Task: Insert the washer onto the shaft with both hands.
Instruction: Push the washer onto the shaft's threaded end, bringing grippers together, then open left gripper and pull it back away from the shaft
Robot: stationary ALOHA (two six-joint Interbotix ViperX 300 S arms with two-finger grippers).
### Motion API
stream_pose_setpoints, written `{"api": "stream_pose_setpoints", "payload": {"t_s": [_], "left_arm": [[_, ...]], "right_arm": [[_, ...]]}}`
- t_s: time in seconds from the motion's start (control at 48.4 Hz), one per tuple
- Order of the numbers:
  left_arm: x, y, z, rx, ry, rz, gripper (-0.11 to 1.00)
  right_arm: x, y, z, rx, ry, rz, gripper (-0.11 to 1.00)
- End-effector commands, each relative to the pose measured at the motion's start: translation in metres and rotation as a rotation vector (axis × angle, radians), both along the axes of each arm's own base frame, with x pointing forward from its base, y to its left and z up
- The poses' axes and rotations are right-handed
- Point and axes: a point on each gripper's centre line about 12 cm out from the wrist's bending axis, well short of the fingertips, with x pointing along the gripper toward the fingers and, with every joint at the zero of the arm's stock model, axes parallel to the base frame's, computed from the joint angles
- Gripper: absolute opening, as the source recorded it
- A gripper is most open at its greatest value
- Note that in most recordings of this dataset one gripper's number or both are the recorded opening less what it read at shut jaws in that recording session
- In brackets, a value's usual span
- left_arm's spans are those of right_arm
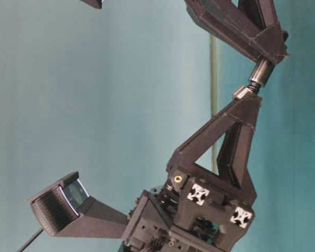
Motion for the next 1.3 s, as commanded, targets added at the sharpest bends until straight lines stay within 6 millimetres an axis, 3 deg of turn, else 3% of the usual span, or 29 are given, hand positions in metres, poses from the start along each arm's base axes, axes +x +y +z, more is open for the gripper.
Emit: {"api": "stream_pose_setpoints", "payload": {"t_s": [0.0, 0.744, 1.281], "left_arm": [[0.006, -0.002, 0.008, -0.004, -0.034, -0.004, 0.37], [0.015, -0.009, 0.004, -0.002, -0.012, -0.019, 0.37], [0.024, -0.010, 0.016, 0.000, 0.015, -0.017, 0.37]], "right_arm": [[0.007, 0.000, 0.008, 0.008, -0.035, -0.005, 0.00], [0.016, 0.001, 0.011, 0.002, -0.049, 0.001, 0.00], [0.021, 0.002, 0.013, 0.001, -0.060, 0.003, 0.00]]}}
